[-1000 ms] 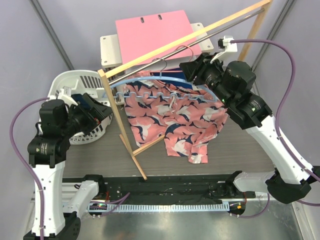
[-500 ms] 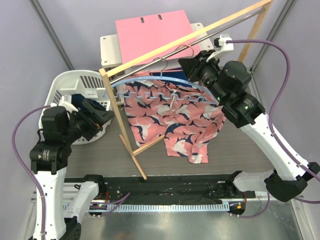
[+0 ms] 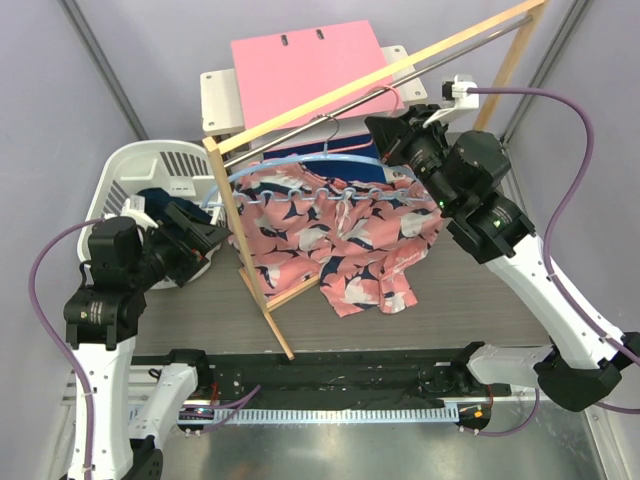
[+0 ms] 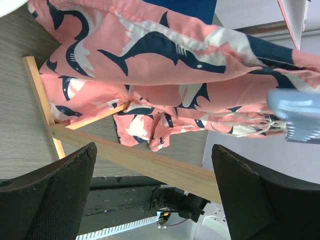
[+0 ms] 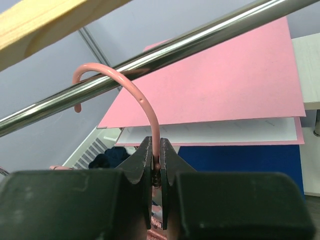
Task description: Remove the shorts from the hanger
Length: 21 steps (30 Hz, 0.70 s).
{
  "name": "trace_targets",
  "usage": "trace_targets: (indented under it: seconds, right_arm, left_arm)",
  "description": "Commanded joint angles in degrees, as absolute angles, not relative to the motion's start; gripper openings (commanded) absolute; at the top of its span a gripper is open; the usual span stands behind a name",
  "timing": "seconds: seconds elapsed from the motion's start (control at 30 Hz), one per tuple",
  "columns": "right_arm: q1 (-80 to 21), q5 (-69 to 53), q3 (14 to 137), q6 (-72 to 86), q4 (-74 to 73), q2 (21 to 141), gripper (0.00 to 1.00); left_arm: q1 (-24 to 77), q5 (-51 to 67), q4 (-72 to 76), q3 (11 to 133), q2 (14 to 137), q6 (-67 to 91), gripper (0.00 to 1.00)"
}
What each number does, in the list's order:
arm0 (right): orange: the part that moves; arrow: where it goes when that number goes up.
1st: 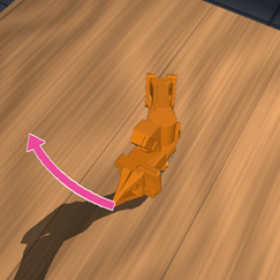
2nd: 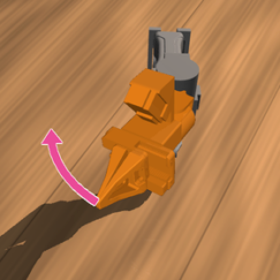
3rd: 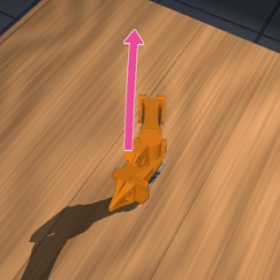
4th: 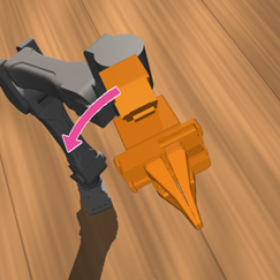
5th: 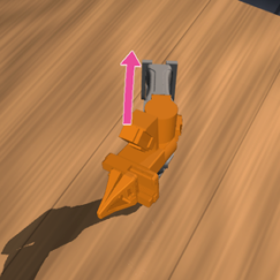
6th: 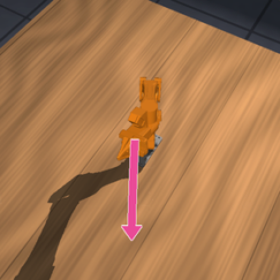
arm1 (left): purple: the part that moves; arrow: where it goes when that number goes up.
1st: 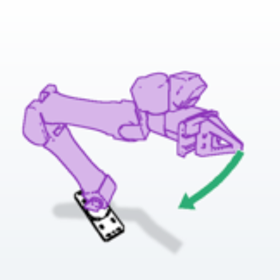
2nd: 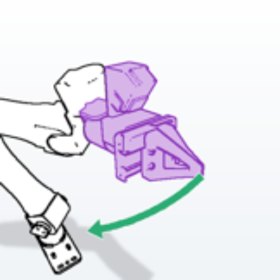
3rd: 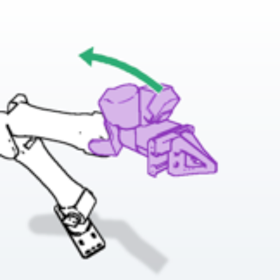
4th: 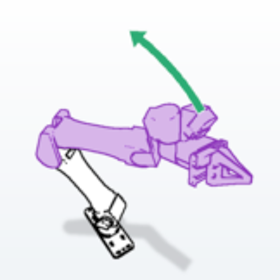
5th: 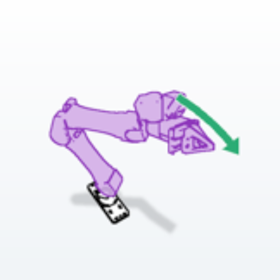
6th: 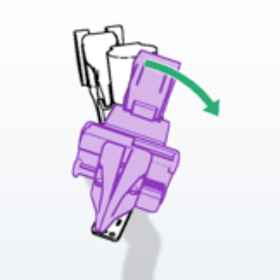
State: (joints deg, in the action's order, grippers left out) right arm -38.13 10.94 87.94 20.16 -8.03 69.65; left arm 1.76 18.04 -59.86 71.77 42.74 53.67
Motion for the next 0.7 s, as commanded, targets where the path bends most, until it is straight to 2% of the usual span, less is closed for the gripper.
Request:
trace_targets:
  seconds: [0.0,0.33,0.67]
  right_arm:
    - [-38.0,15.9,89.0,22.4,-4.6,66.6,0.01]
    - [-38.0,23.0,92.0,22.8,-10.3,66.2,0.01]
    - [-38.0,21.6,96.1,23.8,-11.3,67.0,0.01]
  left_arm:
    - [1.8,18.9,-57.6,71.6,43.2,54.2,0.95]
    - [1.7,18.6,-57.7,71.5,43.2,54.6,0.94]
    - [1.8,18.7,-57.7,71.3,43.2,54.2,0.95]
